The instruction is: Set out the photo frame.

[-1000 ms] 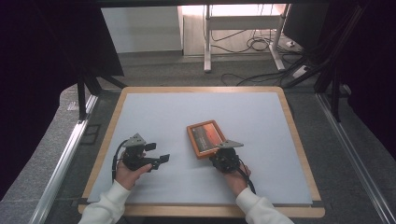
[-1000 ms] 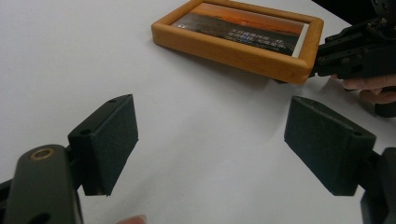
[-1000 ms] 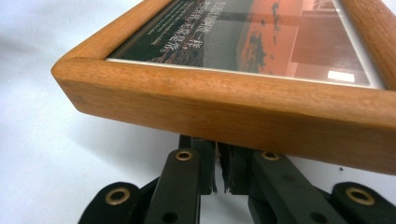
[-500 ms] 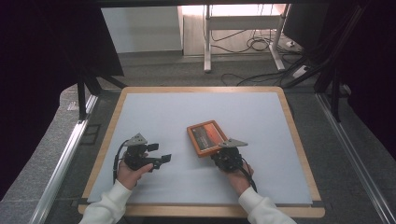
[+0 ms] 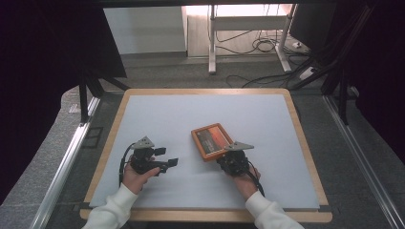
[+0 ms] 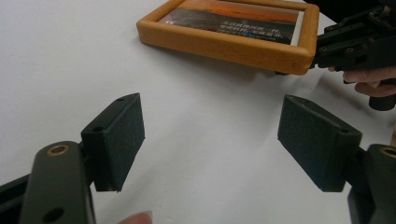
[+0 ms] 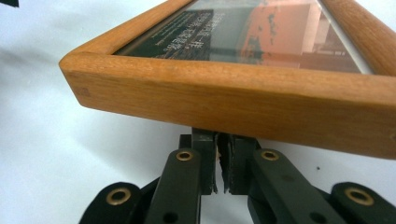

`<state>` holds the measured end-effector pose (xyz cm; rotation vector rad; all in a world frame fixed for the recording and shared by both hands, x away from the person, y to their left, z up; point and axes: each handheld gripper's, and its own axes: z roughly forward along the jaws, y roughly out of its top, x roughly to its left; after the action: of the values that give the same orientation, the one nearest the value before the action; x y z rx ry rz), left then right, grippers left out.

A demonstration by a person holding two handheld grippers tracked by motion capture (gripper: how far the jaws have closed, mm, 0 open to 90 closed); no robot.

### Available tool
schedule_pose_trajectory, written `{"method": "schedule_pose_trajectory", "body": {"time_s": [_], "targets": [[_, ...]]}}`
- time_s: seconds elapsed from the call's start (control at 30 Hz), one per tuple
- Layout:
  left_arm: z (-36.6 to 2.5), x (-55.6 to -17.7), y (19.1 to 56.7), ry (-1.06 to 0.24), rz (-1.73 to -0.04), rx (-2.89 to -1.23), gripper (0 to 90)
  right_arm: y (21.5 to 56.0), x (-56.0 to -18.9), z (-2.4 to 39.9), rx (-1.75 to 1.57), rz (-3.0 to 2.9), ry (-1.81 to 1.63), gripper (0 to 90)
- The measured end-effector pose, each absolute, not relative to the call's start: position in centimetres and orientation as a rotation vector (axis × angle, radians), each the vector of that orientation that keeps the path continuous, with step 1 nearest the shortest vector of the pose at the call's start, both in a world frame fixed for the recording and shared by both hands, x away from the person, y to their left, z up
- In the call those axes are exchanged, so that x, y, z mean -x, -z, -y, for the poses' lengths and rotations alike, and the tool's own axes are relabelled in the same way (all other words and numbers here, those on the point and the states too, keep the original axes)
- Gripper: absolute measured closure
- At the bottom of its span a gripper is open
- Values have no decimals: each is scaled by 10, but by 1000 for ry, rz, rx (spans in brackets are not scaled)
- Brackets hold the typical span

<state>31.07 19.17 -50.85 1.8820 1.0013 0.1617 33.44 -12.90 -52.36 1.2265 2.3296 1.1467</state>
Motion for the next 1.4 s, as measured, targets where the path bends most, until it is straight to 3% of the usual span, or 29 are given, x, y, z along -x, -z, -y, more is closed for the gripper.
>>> {"method": "schedule_pose_trajectory", "body": {"time_s": [0.6, 0.67, 0.7, 0.83, 0.9, 0.93, 1.03, 1.07, 1.1, 1.4], "targets": [[-194, -310, 509, -164, -1003, -1880, 220, 530, -335, 128, -1229, -2358, -1116, 838], [-194, -311, 509, -164, -1004, -1879, 218, 530, -336, 129, -1230, -2369, -1110, 790], [-194, -311, 509, -162, -1005, -1878, 217, 530, -334, 131, -1251, -2389, -1123, 583], [-196, -309, 508, -168, -1003, -1871, 216, 520, -324, 144, -1219, -2373, -1116, 544], [-197, -309, 507, -168, -1004, -1868, 216, 508, -318, 155, -1229, -2380, -1133, 571], [-198, -309, 507, -168, -1003, -1867, 215, 499, -315, 163, -1214, -2378, -1156, 683], [-198, -309, 506, -172, -1001, -1865, 214, 484, -314, 170, -1210, -2350, -1140, 845], [-198, -309, 506, -172, -1001, -1865, 214, 484, -314, 170, -1210, -2350, -1140, 845], [-198, -309, 506, -171, -1002, -1863, 214, 476, -316, 171, -1189, -2363, -1122, 900], [-199, -310, 505, -170, -996, -1862, 214, 460, -351, 155, -1150, -2437, -992, 900]]}}
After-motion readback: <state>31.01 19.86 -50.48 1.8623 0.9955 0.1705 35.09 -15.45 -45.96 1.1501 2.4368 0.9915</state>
